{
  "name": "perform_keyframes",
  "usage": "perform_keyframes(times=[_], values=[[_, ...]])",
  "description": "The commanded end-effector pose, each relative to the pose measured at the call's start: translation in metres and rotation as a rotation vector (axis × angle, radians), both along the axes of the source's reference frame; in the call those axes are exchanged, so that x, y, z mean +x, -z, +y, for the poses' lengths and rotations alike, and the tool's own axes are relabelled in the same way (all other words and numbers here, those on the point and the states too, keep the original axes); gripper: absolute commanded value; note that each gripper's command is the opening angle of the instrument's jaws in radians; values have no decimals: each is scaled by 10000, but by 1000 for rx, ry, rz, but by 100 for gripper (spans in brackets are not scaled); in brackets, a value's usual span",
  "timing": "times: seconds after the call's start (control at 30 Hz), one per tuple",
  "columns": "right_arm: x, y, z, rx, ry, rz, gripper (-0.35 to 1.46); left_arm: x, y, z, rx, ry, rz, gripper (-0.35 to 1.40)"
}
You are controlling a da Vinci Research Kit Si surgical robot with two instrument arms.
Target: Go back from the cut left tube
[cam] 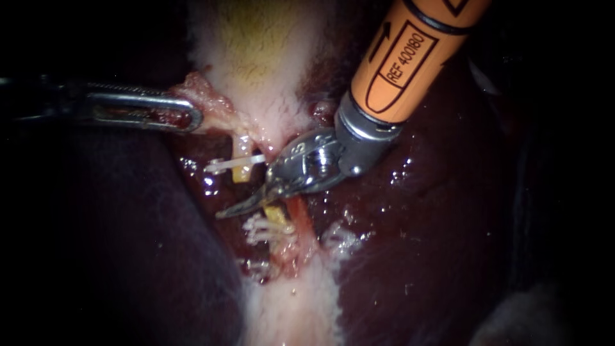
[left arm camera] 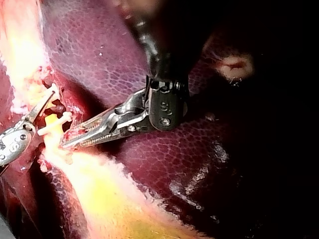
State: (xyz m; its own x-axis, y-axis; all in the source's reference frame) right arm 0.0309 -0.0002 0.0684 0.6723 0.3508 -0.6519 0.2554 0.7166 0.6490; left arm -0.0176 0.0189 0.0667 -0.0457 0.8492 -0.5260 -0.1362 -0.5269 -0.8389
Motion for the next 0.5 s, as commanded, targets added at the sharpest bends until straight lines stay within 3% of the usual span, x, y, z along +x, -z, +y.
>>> perform_keyframes(times=[0.03, 0.17, 0.2, 0.23, 0.33, 0.5], values=[[0, 0, 0, 1, 0, 2, -35, 0, 0, 0, 0, 0, 0, -35], [-1, 3, -4, -2, -17, 15, -35, 0, -1, 0, 0, 0, 0, -35], [-1, 4, -5, -2, -21, 20, -11, 0, -1, 0, 0, 0, 0, -35], [1, 4, -6, 3, -28, 32, 36, 1, -1, 1, 0, 0, 0, -35], [3, 5, -8, 13, -46, 60, 91, 1, -2, 1, 0, -1, 0, -35], [3, 3, -10, 7, -57, 63, 110, 1, -2, 1, 0, -1, 0, -35]])
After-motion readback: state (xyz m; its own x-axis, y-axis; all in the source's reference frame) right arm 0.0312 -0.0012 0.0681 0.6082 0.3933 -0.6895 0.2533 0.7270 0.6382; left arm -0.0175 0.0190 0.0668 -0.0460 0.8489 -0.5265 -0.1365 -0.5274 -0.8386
